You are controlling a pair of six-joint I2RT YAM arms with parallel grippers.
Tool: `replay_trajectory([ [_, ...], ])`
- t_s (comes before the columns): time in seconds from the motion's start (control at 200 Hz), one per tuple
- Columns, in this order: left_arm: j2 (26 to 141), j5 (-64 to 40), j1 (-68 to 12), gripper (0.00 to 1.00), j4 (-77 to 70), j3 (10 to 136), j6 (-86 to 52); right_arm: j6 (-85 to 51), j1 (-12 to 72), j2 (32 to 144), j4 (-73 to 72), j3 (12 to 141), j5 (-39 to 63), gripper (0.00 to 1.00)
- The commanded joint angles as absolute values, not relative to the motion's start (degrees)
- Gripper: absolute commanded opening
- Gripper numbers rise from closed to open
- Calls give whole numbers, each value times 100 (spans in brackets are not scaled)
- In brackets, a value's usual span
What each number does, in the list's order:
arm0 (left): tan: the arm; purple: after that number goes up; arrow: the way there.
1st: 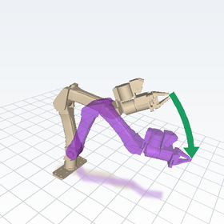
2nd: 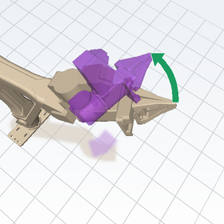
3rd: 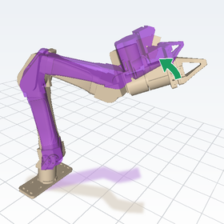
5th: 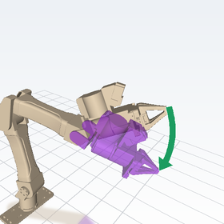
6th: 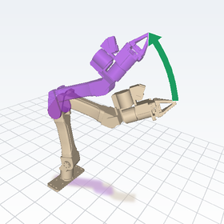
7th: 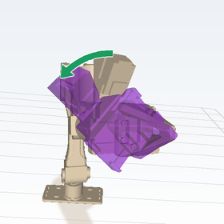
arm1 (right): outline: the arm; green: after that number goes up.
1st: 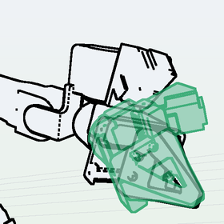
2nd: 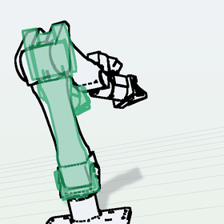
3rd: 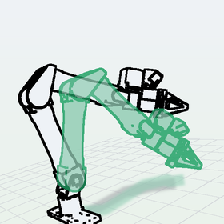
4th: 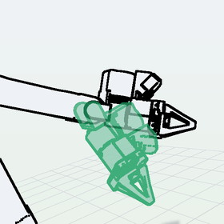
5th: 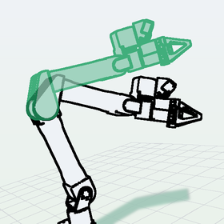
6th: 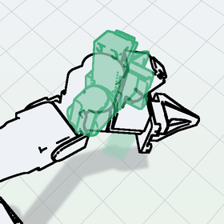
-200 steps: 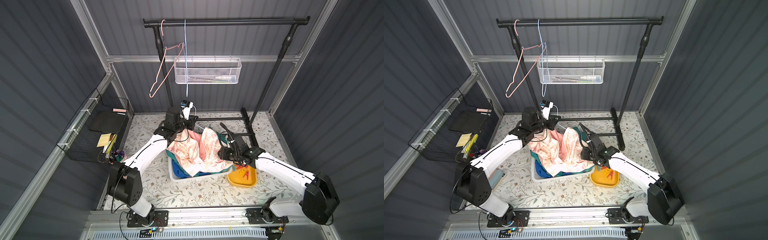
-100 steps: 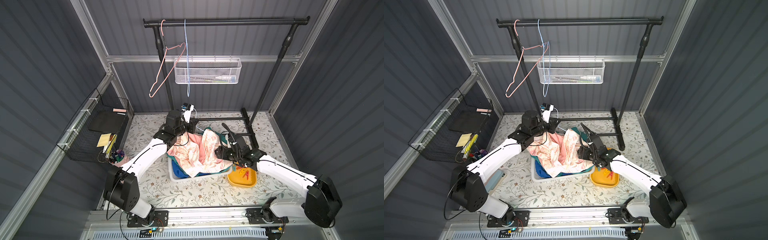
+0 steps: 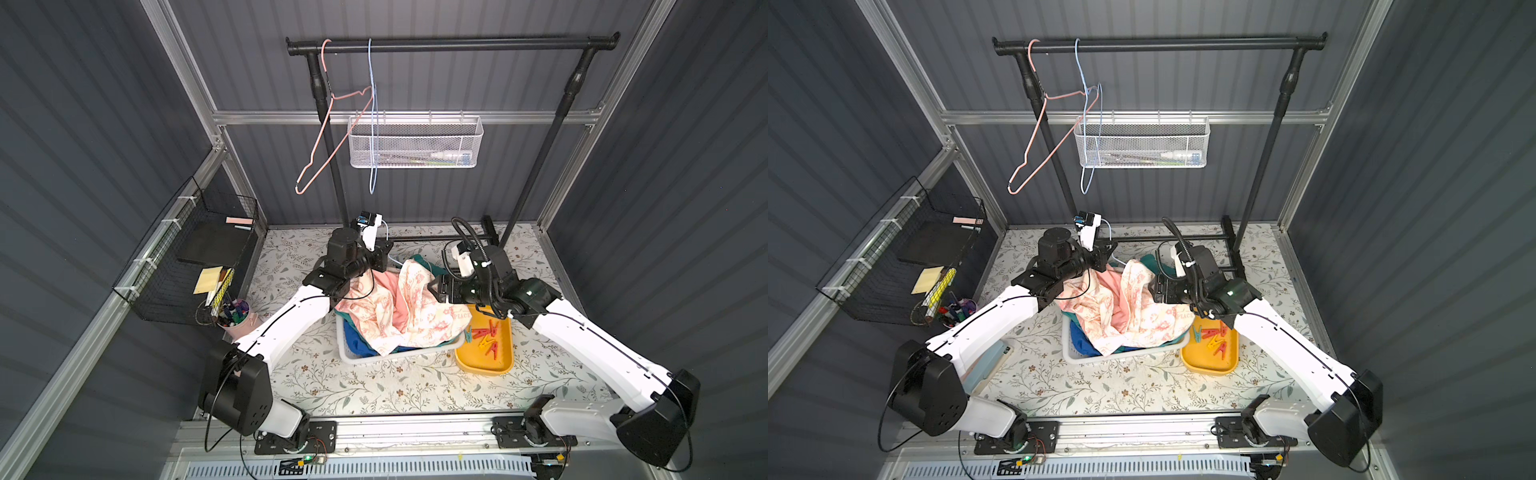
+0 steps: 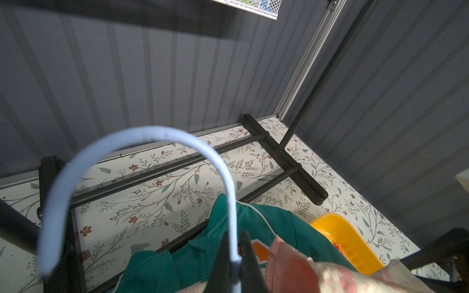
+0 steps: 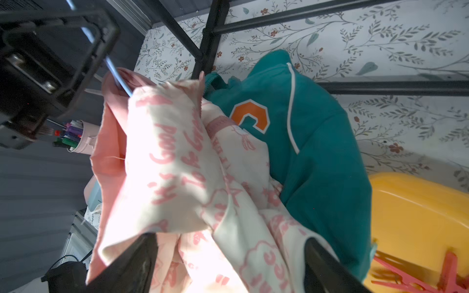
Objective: Remove the clothespins securing jackets to the hanger
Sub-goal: Adjust the jacket in the basket, then remove the clothespin from the hanger.
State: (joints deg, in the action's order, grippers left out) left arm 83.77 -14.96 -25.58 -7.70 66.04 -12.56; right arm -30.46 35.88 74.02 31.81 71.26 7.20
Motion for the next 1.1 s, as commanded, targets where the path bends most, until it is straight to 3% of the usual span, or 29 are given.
replay_trajectory([
  [0.0, 8258, -1788, -2652, 17, -674, 6309, -1347, -2865, 3582, 7847, 2625, 7934, 984, 85],
  [0.19, 8209, -1847, -2654, 23, -957, 6075, -1450, -2895, 3579, 8451, 2229, 8679, 1150, 85],
  [0.325, 8240, -1890, -2654, 18, -1006, 6004, -1424, -2943, 3582, 8594, 2565, 9035, 1078, 85],
  [0.575, 8275, -2003, -2650, 16, -980, 5950, -1371, -3122, 3584, 7470, 2566, 8025, 425, 89],
  [0.86, 8331, -2004, -2654, 23, -1244, 5945, -1485, -3479, 3594, 6322, 2485, 7177, -317, 89],
  [1.096, 8297, -2251, -2648, 30, -1444, 5817, -1586, -3140, 3639, 7474, 2234, 8048, 361, 92],
])
